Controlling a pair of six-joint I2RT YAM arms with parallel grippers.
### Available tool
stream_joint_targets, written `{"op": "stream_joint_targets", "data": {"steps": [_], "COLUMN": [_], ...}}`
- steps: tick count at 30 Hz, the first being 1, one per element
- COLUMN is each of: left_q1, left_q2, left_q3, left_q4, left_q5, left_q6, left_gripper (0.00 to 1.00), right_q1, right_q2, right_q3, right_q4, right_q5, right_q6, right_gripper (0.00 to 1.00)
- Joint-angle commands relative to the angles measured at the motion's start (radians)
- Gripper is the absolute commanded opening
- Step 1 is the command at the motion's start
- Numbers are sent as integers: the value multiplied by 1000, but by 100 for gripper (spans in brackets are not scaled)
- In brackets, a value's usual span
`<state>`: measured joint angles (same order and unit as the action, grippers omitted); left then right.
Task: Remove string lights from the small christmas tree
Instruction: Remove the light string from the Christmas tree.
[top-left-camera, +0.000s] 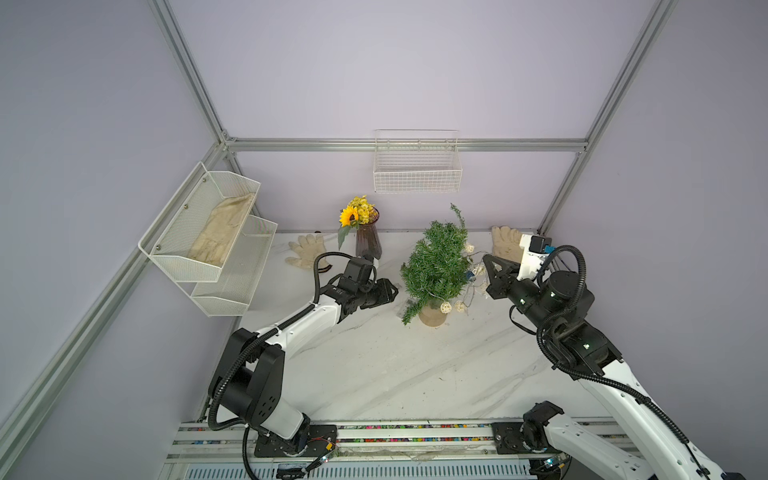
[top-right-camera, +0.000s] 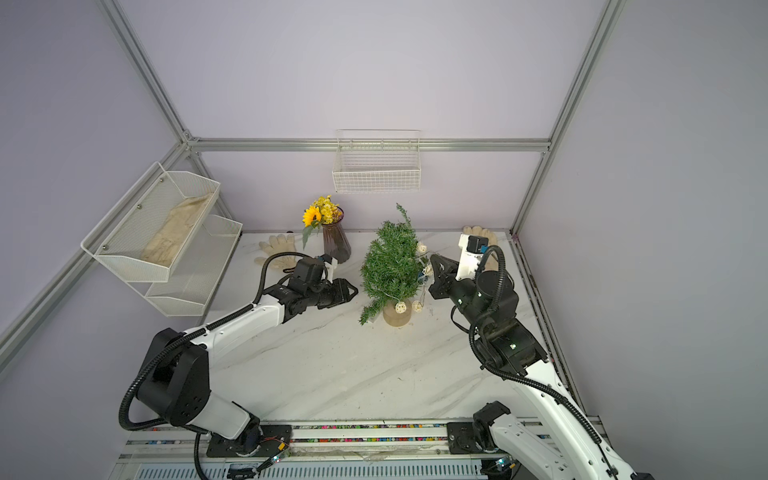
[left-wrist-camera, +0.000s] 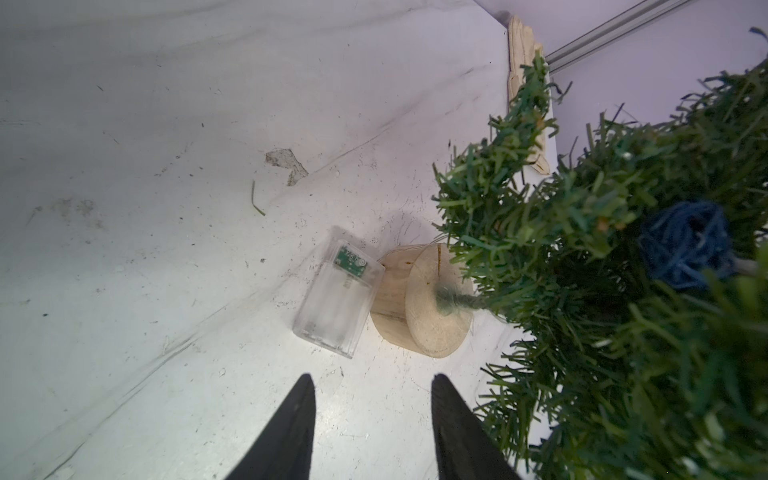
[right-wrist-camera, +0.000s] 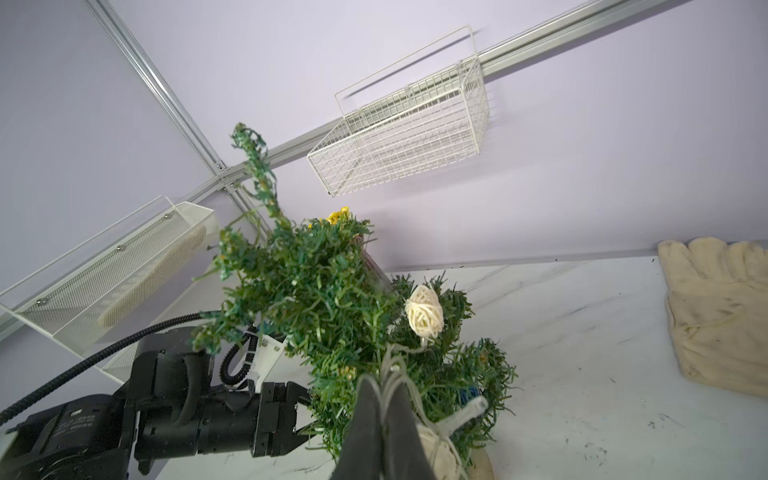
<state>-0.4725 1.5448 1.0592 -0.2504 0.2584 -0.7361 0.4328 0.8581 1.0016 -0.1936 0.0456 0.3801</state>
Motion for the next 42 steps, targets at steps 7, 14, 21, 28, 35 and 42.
{"op": "stream_joint_targets", "data": {"steps": [7,14,21,28,35,42], "left_q1": [0,8,15,17,18,18], "left_q2": [-26,-42,-24,5,-29,-71], "left_q3": [-10,-16,-8,20,16,-13], "left_q4": [7,-14,-14,-16,-25,-17], "left_q5": [10,0,-3,17,-16,-25], "left_q6": [54,79,85,86,90,95], "left_gripper": [45,45,45,45,45,45], "right_q1": [-8,-28,-102,-138,-137,-137], "right_q2": [121,195,253,370,486,634], "right_q3": [196,190,157,219,279,419], "right_q4": [-72,-43,53,158,246,289], "right_q5": [189,267,259,237,172,132], "right_q6": [-50,-97,-113,-110,-19,15], "right_gripper": [0,0,0,0,0,0]}}
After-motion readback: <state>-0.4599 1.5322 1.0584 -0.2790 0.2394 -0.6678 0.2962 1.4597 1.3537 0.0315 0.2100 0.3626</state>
